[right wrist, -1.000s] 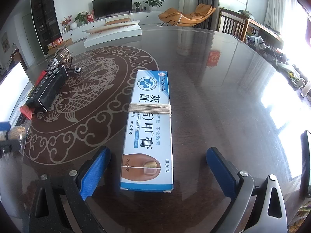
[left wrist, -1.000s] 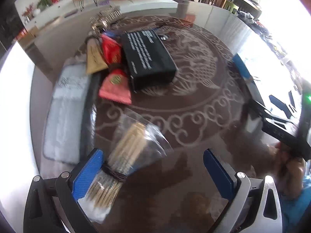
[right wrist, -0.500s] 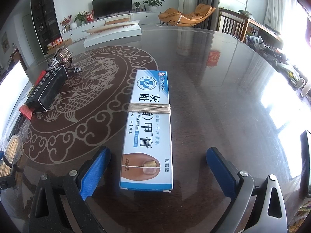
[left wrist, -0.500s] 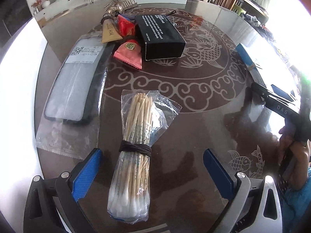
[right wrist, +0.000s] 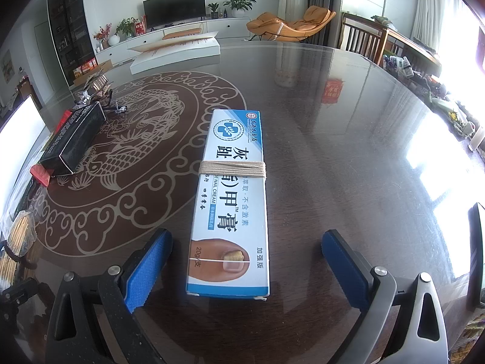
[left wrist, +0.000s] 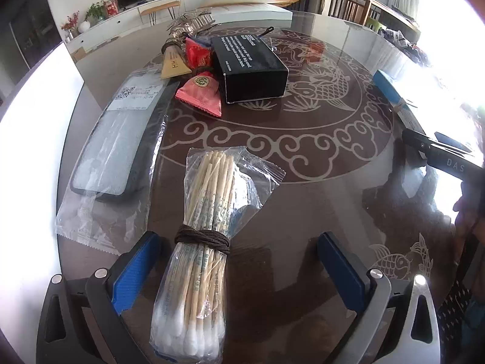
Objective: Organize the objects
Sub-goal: 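Grasp the bagged cotton swab bundle with the left tool, then carry the swab bundle into the bin with the left tool while the right tool carries the cream box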
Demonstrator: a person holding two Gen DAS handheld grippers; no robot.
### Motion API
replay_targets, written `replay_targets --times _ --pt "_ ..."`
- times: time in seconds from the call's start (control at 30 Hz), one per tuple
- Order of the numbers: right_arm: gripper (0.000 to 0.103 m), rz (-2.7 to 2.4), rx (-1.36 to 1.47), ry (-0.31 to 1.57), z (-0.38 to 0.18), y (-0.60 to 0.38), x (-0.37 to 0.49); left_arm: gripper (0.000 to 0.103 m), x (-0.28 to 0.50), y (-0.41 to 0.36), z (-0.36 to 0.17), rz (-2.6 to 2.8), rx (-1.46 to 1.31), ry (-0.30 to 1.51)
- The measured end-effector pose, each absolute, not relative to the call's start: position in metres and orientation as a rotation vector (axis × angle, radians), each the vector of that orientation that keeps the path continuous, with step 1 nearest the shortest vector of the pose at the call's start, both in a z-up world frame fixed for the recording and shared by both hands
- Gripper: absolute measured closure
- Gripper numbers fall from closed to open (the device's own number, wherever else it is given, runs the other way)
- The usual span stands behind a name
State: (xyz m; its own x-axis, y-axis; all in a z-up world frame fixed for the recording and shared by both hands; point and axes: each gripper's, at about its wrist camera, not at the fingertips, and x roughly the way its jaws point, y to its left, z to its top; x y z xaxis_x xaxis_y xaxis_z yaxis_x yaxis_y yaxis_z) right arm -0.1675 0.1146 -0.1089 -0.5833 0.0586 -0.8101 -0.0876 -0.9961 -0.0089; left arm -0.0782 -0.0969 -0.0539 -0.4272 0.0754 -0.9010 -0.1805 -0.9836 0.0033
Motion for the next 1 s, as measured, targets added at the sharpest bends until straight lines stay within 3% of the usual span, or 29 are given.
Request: replay_targets --times 0.23,0.3,0.37,0.4,0.43,0.5,0.53,0.7,0.73,0.8,0.83,0.87,1.0 --pt "0.004 2.726 -1.392 0.051 -0.109 0.115 -0.167 0.0 -0.07 -0.098 -0.061 2.566 -1.553 0.133" --pt "0.004 2.768 -1.37 0.126 -0.106 0.121 -0.164 0.0 -0.068 -0.095 -0.061 2.538 -1.563 0.15" --pt "0.004 2.867 -1.343 0.314 -0.099 0.138 -0.158 0.004 -0.066 -0.093 -0.059 2.539 -1.561 0.16" --pt "0.004 2.865 -1.342 0.381 -0.096 0.148 -0.157 0.02 -0.065 -0.092 -0.056 2.554 -1.532 0.157" --pt "0.004 2.838 -1.35 0.409 -0.092 0.157 -0.159 0.028 -0.063 -0.092 -0.053 2.57 -1.5 0.158" --pt "0.004 2.791 -1.416 0.433 -0.084 0.168 -0.172 0.065 -0.064 -0.092 -0.051 2.587 -1.463 0.158" --pt "0.004 2.767 -1.476 0.437 -0.081 0.169 -0.183 0.075 -0.064 -0.091 -0.049 2.592 -1.45 0.157" --pt "0.012 2.625 -1.797 0.173 -0.091 0.132 -0.228 0.075 -0.057 -0.089 -0.049 2.611 -1.419 0.133" --pt "0.026 2.596 -1.826 0.107 -0.096 0.124 -0.232 0.075 -0.055 -0.089 -0.049 2.611 -1.413 0.12" --pt "0.04 2.591 -1.803 -0.049 -0.097 0.107 -0.231 0.075 -0.05 -0.092 -0.049 2.609 -1.4 0.094" --pt "0.053 2.601 -1.804 -0.05 -0.096 0.103 -0.229 0.075 -0.049 -0.093 -0.05 2.607 -1.396 0.083" --pt "0.06 2.6 -1.803 -0.033 -0.095 0.103 -0.227 0.075 -0.046 -0.093 -0.05 2.608 -1.388 0.072" --pt "0.06 2.65 -1.75 -0.005 -0.086 0.105 -0.207 0.075 -0.035 -0.097 -0.047 2.617 -1.358 0.007"
